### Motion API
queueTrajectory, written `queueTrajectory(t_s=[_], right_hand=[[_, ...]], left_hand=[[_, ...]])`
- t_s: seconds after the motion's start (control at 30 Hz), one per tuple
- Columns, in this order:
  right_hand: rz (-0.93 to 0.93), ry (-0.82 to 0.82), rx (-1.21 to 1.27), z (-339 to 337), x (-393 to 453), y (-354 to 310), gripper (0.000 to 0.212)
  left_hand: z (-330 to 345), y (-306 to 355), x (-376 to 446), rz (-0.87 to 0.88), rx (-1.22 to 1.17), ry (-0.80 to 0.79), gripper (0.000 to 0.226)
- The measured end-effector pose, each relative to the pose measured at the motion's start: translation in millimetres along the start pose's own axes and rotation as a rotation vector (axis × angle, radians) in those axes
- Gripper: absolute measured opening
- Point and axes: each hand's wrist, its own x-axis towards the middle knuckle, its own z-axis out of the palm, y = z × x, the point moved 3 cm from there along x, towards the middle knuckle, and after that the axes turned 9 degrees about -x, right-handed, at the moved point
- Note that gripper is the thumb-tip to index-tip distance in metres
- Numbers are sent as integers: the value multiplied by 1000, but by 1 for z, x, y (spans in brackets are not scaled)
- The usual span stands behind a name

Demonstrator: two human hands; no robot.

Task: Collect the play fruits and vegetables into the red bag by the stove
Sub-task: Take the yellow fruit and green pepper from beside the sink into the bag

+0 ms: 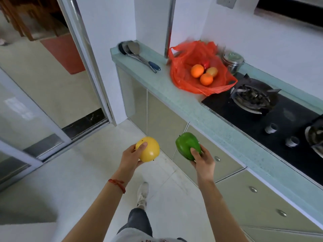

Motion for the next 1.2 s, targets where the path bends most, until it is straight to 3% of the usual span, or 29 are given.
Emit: queueTrajectory(t_s=[0.2, 0.4, 0.57, 0.73, 1.0, 1.1, 1.2], right_hand=[[-1, 102, 63, 37, 85, -38, 28], [2, 212, 77, 66, 159, -71, 27], [12, 251, 80, 71, 204, -84, 31], [-13, 257, 74, 71, 259, -100, 30], [-91, 203, -7, 61, 355, -130, 29], [-109, 172, -91, 58, 386, -139, 35], [-102, 110, -169, 60, 409, -142, 36]], left_hand=[[49, 53, 100, -26, 64, -105, 8], [97, 98, 185, -38, 146, -173, 22], [136, 114, 235, -64, 197, -237, 9], [180, 123, 283, -75, 237, -246, 35], [262, 137, 352, -48, 316, -270, 44], [289, 141, 379, -28, 346, -267, 44], [310, 141, 403, -42, 392, -278, 28]])
